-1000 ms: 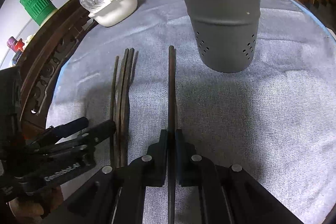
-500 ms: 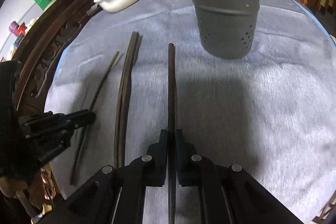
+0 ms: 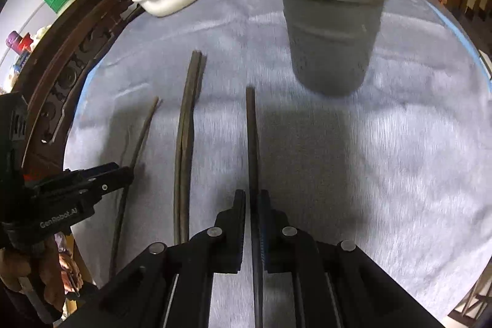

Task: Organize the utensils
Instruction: 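Close the left tool on a chopstick while the right tool holds its chopstick, then lift both held chopsticks upright and carry them above the grey cup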

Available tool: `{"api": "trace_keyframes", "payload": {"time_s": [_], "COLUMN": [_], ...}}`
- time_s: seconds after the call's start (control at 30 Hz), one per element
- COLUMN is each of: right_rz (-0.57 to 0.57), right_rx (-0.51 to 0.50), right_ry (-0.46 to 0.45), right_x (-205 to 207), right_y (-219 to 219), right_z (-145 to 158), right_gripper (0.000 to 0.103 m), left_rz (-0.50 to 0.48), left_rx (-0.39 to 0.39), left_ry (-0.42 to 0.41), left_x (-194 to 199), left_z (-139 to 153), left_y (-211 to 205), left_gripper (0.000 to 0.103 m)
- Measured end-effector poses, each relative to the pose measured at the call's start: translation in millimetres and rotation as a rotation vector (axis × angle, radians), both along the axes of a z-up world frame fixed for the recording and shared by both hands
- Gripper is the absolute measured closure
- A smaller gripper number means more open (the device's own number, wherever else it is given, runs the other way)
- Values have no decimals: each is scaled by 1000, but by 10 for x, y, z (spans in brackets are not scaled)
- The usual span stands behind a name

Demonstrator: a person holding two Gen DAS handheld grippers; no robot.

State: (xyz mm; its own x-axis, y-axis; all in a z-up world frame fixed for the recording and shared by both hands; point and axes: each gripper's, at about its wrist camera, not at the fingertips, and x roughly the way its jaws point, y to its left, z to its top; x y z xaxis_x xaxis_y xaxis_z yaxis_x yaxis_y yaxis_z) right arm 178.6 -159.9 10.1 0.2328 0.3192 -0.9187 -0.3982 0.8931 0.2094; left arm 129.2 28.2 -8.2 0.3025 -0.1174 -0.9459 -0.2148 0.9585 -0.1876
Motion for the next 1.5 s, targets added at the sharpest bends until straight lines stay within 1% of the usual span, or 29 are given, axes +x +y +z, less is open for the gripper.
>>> {"api": "trace_keyframes", "payload": {"time_s": [0.23, 0.33, 0.37, 0.4, 0.43, 0.47, 0.53, 0.6, 0.7, 0.8, 0.93, 1.0, 1.1, 1.17, 1.23, 1.3, 1.33, 1.43, 1.47, 1.5], "right_rz": [-6, -12, -9, -3, 4, 13, 32, 47, 58, 64, 110, 117, 89, 65, 32, -19, -48, -131, -168, -197], "right_rx": [-48, -49, -51, -50, -52, -55, -62, -70, -79, -94, -126, -120, -77, -35, 34, 101, 143, 210, 238, 249], "right_ry": [30, 32, 40, 47, 52, 56, 77, 95, 126, 154, 152, 153, 150, 144, 122, 94, 71, -1, -40, -79], "right_x": [329, 384, 393, 385, 378, 374, 355, 300, 310, 364, 412, 440, 430, 375, 284, 205, 164, 84, 54, 30], "right_y": [256, 251, 254, 248, 236, 226, 190, 155, 120, 142, 229, 257, 163, 31, -122, -302, -412, -688, -802, -895], "right_z": [-137, -146, -143, -142, -149, -147, -145, -143, -154, -158, -175, -182, -183, -164, -110, -36, 22, 209, 298, 381], "right_gripper": [92, 92, 92, 92, 93, 93, 94, 94, 93, 93, 93, 93, 95, 95, 95, 95, 95, 95, 95, 95], "left_rz": [-25, -33, -38, -47, -54, -59, -74, -95, -97, -109, -136, -139, -113, -74, -41, 9, 29, 110, 129, 165], "left_rx": [38, 47, 51, 59, 67, 57, 24, 13, 0, -8, -10, -19, -68, -103, -146, -171, -177, -172, -171, -157], "left_ry": [52, 64, 68, 73, 81, 89, 106, 120, 148, 179, 187, 188, 178, 155, 100, 33, -1, -132, -166, -234], "left_x": [311, 432, 450, 475, 476, 480, 472, 433, 290, 386, 464, 526, 503, 446, 330, 184, 130, -46, -77, -144], "left_z": [-89, -113, -110, -113, -116, -122, -129, -147, -97, -111, -108, -110, -101, -92, -44, 60, 128, 397, 420, 544], "left_y": [-65, -77, -76, -77, -84, -61, -24, -17, 74, 97, 108, 91, 195, 309, 422, 550, 576, 709, 777, 828], "left_gripper": [69, 69, 72, 79, 97, 98, 98, 98, 98, 98, 98, 98, 98, 98, 98, 98, 98, 98, 98, 98]}}
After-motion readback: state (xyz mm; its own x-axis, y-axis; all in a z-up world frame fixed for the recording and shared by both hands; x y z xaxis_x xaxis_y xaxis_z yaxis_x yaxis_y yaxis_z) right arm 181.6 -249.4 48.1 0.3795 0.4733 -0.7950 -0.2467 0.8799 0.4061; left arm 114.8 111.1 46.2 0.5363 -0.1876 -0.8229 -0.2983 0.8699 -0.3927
